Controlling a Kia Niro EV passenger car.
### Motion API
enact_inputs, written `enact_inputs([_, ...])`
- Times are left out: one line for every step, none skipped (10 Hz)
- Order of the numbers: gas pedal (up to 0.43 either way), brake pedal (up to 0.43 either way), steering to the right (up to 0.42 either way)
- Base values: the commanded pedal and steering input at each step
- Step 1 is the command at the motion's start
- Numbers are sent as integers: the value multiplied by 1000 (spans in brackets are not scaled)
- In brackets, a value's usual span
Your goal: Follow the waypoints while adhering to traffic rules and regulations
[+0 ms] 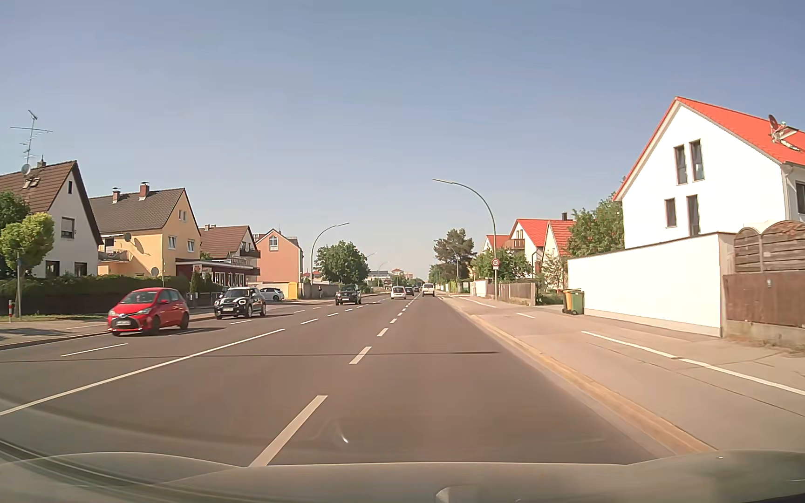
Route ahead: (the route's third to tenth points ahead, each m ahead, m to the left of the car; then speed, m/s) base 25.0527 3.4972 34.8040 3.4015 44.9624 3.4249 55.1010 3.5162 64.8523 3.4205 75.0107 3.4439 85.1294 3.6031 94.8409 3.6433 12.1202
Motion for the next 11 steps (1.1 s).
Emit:
enact_inputs([138,0,-5])
enact_inputs([138,0,-5])
enact_inputs([138,0,-4])
enact_inputs([138,0,-3])
enact_inputs([138,0,-3])
enact_inputs([138,0,-2])
enact_inputs([138,0,-1])
enact_inputs([138,0,0])
enact_inputs([138,0,0])
enact_inputs([138,0,0])
enact_inputs([138,0,0])
